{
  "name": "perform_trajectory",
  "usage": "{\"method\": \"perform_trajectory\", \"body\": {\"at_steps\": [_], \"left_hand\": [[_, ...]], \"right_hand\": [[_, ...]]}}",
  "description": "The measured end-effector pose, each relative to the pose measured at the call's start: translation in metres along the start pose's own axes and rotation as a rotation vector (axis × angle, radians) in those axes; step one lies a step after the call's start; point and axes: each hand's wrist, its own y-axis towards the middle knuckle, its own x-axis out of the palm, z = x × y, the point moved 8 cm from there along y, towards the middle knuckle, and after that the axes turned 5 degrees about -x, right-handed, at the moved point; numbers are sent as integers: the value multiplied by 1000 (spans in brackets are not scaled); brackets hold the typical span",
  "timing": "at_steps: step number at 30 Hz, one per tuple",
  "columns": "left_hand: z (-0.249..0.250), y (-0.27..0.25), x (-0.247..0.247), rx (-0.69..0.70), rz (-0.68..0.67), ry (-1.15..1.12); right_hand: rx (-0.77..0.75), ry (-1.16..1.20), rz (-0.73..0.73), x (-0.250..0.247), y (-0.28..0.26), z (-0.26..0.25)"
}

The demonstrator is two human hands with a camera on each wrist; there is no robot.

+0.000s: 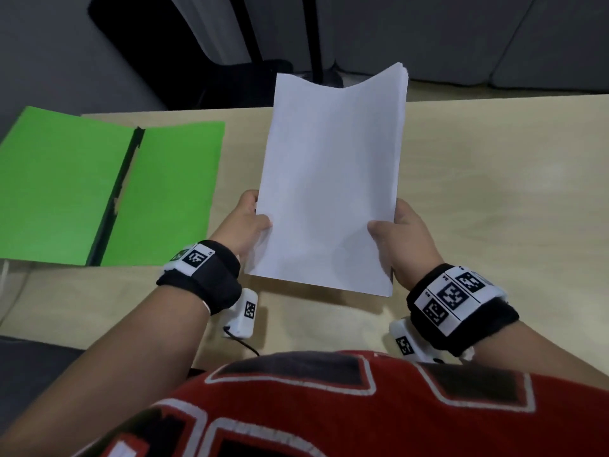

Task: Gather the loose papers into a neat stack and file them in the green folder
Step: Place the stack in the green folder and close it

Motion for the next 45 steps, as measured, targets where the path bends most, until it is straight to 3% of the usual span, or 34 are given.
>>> {"method": "perform_trajectory", "body": {"at_steps": [6, 8, 11, 14, 16, 18, 20, 23, 26, 28, 31, 34, 41, 45], "left_hand": [[-26, 23, -82, -12, -7, 17], [-32, 33, -119, 5, 75, 102], [-40, 50, -182, 33, 303, 434], [-65, 70, -228, -115, 408, 709], [-88, 80, -244, -254, 370, 864], [-106, 87, -246, -324, 282, 932], [-112, 89, -239, -309, 244, 965], [-96, 85, -215, -151, 174, 1001], [-77, 76, -192, 12, 75, 842], [-69, 78, -194, 72, 123, 781], [-76, 87, -218, -46, 294, 804], [-96, 93, -219, -205, 199, 931], [-86, 84, -163, -33, -19, 1060], [-83, 77, -140, -42, -63, 1067]], "right_hand": [[-49, -30, 67, 79, 5, -9], [-66, -24, 87, 99, 6, -14], [-67, -30, 113, 121, 8, -17], [-56, -14, 140, 136, 8, -15], [-47, -19, 159, 142, 9, -14], [-41, -19, 181, 144, 11, -13], [-34, -4, 205, 143, 12, -13], [-18, 52, 228, 141, 14, -13], [13, 108, 256, 137, 15, -9], [42, 119, 280, 132, 17, -3], [95, 67, 314, 122, 18, 7], [115, -21, 319, 112, 20, 15], [95, -120, 256, 110, 23, 20], [140, -200, 286, 106, 26, 32]]}}
